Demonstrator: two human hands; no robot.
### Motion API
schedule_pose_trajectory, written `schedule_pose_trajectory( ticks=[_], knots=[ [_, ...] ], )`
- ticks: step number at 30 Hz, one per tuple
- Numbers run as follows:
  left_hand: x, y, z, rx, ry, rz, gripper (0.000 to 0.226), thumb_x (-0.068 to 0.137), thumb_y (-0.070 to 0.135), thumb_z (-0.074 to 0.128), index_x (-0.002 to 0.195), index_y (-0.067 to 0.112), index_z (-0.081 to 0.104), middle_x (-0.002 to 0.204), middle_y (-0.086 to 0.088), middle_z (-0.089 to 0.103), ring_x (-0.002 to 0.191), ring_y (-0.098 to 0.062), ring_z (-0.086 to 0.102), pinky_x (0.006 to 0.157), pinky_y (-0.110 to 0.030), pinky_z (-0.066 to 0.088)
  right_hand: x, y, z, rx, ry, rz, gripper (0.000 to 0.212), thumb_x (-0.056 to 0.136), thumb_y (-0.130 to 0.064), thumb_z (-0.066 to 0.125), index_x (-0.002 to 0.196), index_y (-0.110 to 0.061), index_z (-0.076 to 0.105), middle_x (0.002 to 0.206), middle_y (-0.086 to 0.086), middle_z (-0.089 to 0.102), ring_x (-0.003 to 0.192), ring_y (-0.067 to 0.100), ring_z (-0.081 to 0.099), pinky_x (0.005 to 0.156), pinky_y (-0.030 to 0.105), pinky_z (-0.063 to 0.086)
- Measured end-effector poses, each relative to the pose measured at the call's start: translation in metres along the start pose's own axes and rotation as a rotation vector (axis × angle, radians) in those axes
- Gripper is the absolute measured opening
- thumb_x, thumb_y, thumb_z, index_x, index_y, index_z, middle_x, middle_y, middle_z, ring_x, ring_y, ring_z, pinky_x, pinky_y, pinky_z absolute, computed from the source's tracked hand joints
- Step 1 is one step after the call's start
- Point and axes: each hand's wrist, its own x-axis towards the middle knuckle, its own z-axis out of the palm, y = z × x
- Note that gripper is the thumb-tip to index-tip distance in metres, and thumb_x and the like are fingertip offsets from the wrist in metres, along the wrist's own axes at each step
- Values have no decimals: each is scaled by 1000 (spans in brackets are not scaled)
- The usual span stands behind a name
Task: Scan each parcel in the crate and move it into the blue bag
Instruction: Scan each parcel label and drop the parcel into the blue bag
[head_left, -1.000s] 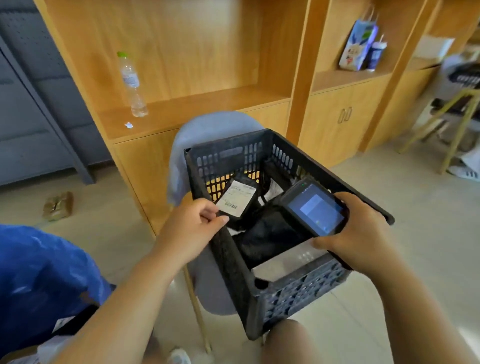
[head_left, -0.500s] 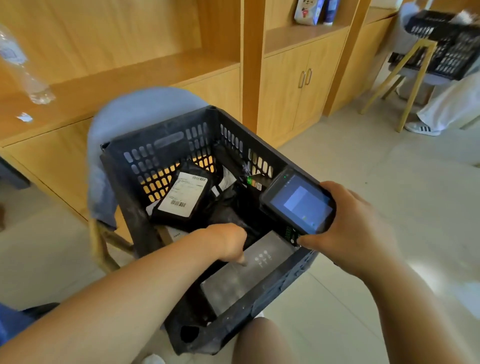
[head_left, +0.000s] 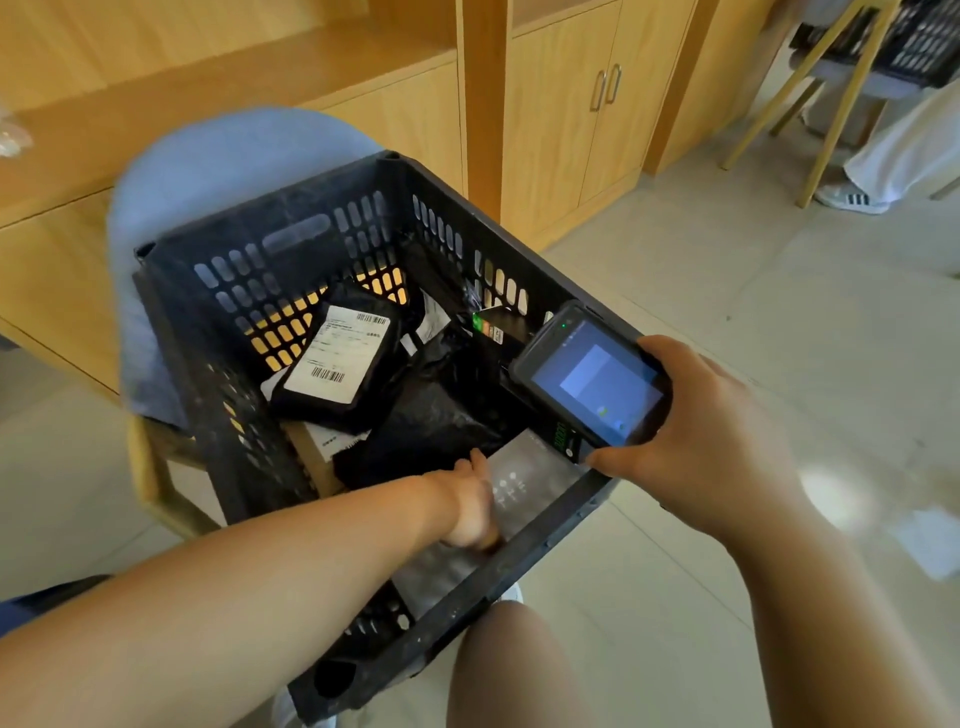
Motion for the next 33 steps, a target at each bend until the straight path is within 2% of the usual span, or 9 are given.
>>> schedule_pose_trajectory(
  ticks=[2, 5, 10, 13, 15, 17, 23, 28, 33],
  knots=[
    [1, -1, -4, -21, -57, -16, 89, 94, 27, 51, 148, -4, -13, 155, -25, 9, 136, -42, 31, 108, -42, 34, -1, 0, 0, 18, -6, 10, 88, 52, -43, 80, 128, -30, 38, 102, -7, 51, 83, 19, 51, 63, 45, 54],
    [-1, -8, -13, -97, -59, -38, 103, 83, 36, 67, 149, -1, -3, 148, -23, 23, 128, -44, 39, 99, -41, 43, -4, -2, -2, 12, 3, 6, 88, 52, -42, 81, 128, -31, 38, 101, -7, 51, 81, 18, 51, 61, 44, 54],
    [-16, -30, -36, -158, -53, 6, 102, 69, 53, 72, 144, 10, 18, 137, -15, 38, 114, -36, 50, 79, -37, 48, -5, -4, -8, 47, 18, 18, 87, 50, -41, 82, 126, -34, 38, 96, -8, 50, 74, 20, 55, 58, 43, 54],
    [-37, -43, -50, -217, 5, 36, 95, 63, 55, 74, 135, 12, 29, 107, -5, 48, 91, -24, 56, 60, -29, 43, -7, -8, -12, 60, 32, 8, 84, 50, -42, 81, 122, -36, 38, 92, -11, 48, 71, 19, 55, 56, 42, 54],
    [-52, -53, -60, -280, 67, 73, 83, 60, 53, 72, 122, 13, 34, 88, 3, 43, 75, -15, 51, 52, -27, 38, -9, -13, -15, 77, 55, 2, 81, 49, -41, 80, 118, -38, 40, 90, -15, 48, 68, 18, 55, 55, 41, 54],
    [-68, -62, -72, -334, 127, 76, 77, 58, 54, 70, 113, 16, 34, 89, 4, 45, 76, -12, 50, 54, -29, 39, -13, -18, -19, 92, 78, -4, 79, 48, -40, 80, 116, -40, 40, 88, -16, 47, 64, 18, 55, 54, 41, 54],
    [-114, -86, -91, -569, 409, 89, 76, 55, 50, 70, 118, 26, 34, 97, 9, 51, 83, -7, 52, 60, -28, 43, -31, -37, -27, 142, 153, -34, 82, 47, -43, 78, 118, -40, 38, 87, -18, 47, 59, 20, 56, 54, 39, 53],
    [-146, -100, -85, -736, 591, 164, 80, 48, 52, 70, 116, 40, 29, 105, 19, 48, 90, 0, 51, 67, -22, 43, -49, -47, -30, 199, 217, -64, 85, 43, -45, 79, 118, -43, 39, 87, -24, 46, 69, 16, 55, 52, 39, 53],
    [-172, -106, -85, -612, 829, 206, 83, 42, 56, 70, 114, 49, 28, 110, 19, 44, 97, -5, 50, 76, -29, 46, -64, -54, -32, 275, 283, -105, 80, 42, -48, 77, 112, -48, 39, 87, -22, 51, 71, 12, 55, 53, 33, 48]
  ],
)
